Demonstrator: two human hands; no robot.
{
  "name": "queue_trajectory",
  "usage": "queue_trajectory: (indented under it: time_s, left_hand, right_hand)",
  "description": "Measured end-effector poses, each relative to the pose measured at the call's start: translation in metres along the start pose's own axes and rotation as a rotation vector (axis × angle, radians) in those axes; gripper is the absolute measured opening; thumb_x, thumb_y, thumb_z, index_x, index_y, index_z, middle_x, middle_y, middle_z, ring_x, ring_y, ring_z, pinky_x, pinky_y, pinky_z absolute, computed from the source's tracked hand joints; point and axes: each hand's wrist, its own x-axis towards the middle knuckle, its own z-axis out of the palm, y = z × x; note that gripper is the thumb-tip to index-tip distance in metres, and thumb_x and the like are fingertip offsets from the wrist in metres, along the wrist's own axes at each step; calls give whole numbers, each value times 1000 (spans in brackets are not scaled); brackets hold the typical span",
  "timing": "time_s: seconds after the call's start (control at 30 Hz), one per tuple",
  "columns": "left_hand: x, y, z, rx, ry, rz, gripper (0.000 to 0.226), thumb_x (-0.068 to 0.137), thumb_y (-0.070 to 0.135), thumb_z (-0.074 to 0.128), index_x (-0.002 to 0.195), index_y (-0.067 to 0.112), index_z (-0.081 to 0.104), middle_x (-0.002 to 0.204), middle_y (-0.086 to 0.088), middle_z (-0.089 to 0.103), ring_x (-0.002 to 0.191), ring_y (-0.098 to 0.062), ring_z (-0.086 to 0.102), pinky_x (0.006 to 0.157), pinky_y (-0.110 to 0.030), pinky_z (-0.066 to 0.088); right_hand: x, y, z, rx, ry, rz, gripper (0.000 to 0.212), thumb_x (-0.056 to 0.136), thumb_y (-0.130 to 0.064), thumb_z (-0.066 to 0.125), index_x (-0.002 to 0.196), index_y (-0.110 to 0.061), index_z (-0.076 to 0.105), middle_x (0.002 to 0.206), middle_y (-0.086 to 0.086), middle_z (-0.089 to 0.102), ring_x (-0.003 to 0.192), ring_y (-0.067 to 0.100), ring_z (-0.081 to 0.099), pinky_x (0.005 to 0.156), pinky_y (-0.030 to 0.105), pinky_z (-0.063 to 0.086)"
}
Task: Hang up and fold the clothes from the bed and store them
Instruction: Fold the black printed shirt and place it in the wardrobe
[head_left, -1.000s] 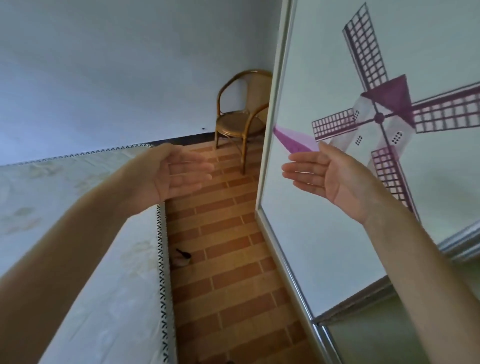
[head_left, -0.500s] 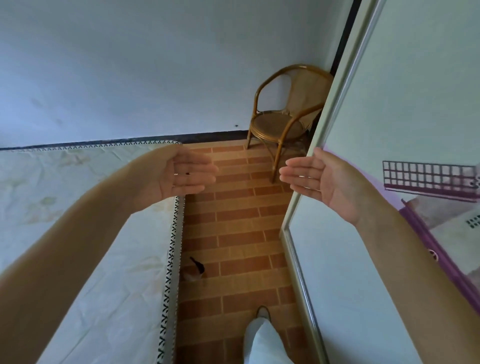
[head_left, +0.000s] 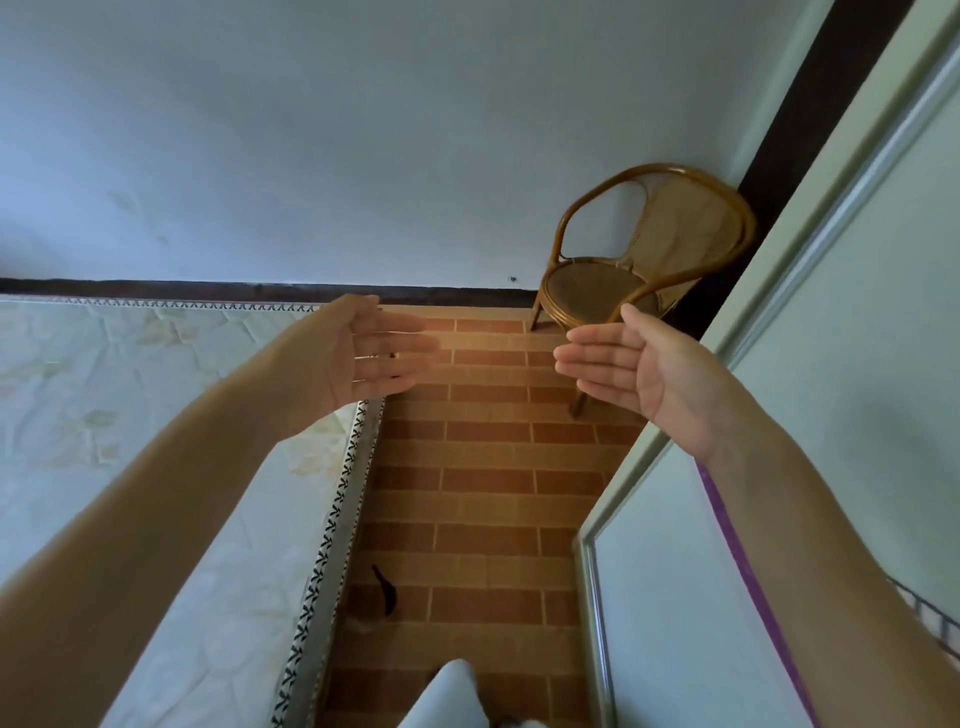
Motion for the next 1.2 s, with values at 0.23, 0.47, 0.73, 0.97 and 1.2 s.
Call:
queue_trajectory:
  time_s: [0.23,0.47,0.73,0.97,1.2]
  left_hand:
    - [102,29,-28,5,21,-27,53,103,32,29,106,5,74,115,-15,70,106,-30,68,89,-39,56]
    - [227,94,-71,-38,34,-23,46,102,29,30,115,1,64,116,-17,70,106,-30,68,95,-42,50]
    - [338,157,-112,1,13,-32,43,102,28,33,120,3,63,116,-15,70,107,-29,68,93,-40,49]
    - [437,189,-135,-11,64,-40,42,102,26,32,120,4,63,116,-14,71,108,-27,68,95,-41,49]
    - [549,240,-149,-96,150,-6,42,102,26,33,121,2,62,117,-15,70,108,-30,68,91,-39,54]
  right_hand:
    - [116,-23,-12,-31,-20,62,52,107,-41,27,115,-8,67,108,9,74,103,21,71,97,36,51]
    - [261,-74,5,-8,-66,29,52,106,-40,29,116,-6,67,111,11,73,106,23,70,98,39,50]
    - [382,-124,11,33,-69,38,49,105,-39,32,116,-5,66,112,12,73,106,25,70,100,39,49]
    - [502,-153,11,-15,-121,81,51,106,-40,30,115,-6,67,111,12,73,105,24,70,96,38,51]
    - [645,-215,-1,-76,-227,47,51,107,-39,29,117,-6,66,110,11,74,104,22,71,94,35,51]
